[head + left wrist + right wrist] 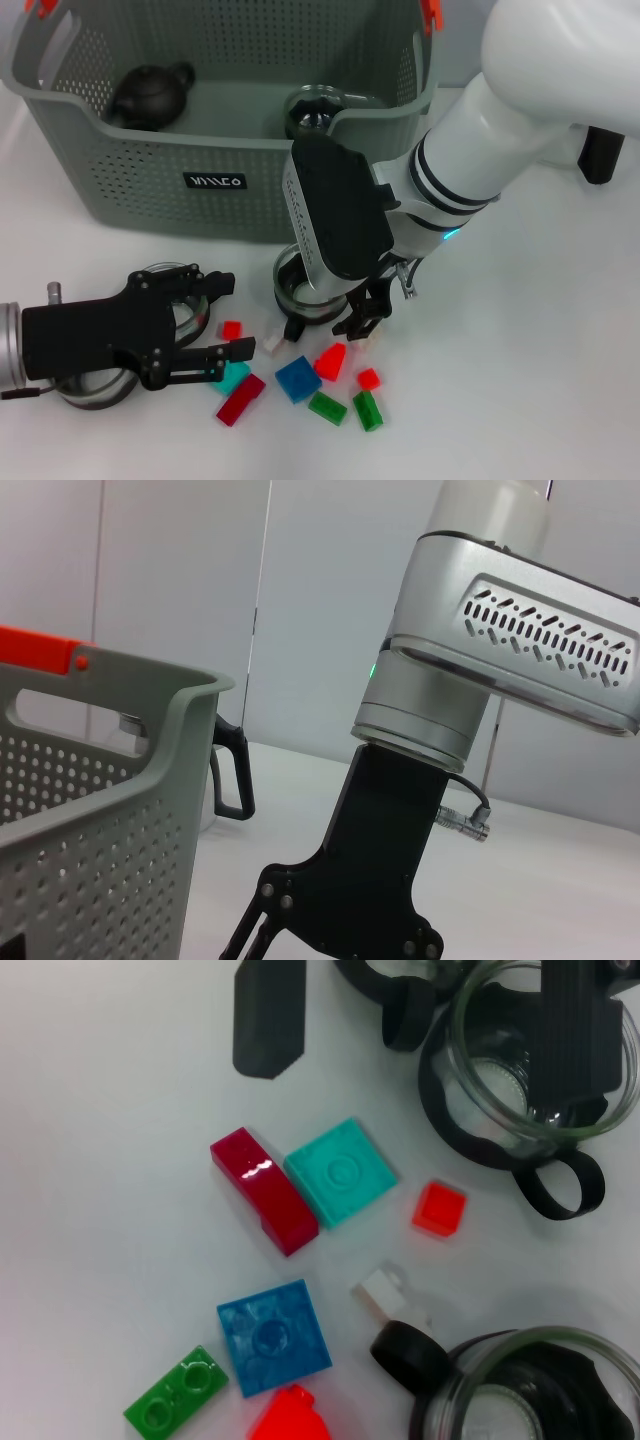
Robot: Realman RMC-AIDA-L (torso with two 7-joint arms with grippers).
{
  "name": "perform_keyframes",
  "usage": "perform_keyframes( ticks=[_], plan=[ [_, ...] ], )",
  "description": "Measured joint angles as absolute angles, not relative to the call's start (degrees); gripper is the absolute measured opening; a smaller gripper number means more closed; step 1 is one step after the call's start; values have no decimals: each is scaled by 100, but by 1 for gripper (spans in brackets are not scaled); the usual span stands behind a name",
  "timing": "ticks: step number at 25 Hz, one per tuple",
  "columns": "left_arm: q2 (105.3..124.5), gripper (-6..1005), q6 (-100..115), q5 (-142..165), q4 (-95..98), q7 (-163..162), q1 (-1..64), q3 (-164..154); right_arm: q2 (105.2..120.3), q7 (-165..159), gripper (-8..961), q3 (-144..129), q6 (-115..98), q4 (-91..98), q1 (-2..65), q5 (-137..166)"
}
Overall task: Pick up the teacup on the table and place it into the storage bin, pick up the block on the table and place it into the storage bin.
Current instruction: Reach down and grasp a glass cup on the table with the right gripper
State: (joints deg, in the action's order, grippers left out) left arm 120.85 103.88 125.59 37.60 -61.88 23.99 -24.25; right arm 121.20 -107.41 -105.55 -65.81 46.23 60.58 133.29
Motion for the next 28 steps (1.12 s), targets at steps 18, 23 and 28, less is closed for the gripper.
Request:
perform_keyframes(
  ticks=[18, 23, 28],
  plan=[
    [12076, 797, 10311, 12559, 3690, -6188, 2423, -2426, 12120, -10670, 712, -10565, -6421, 4338, 6126, 13270],
    [12076, 797, 10300, 12559, 3691, -6188, 2433, -2425, 12125, -10670, 532, -10565, -6372, 4155, 6221, 13271],
    [12076, 797, 10291, 12559, 3691, -6187, 2426, -2426, 12127, -10670, 302, -10565, -6380, 4180, 6226, 13271]
  ],
)
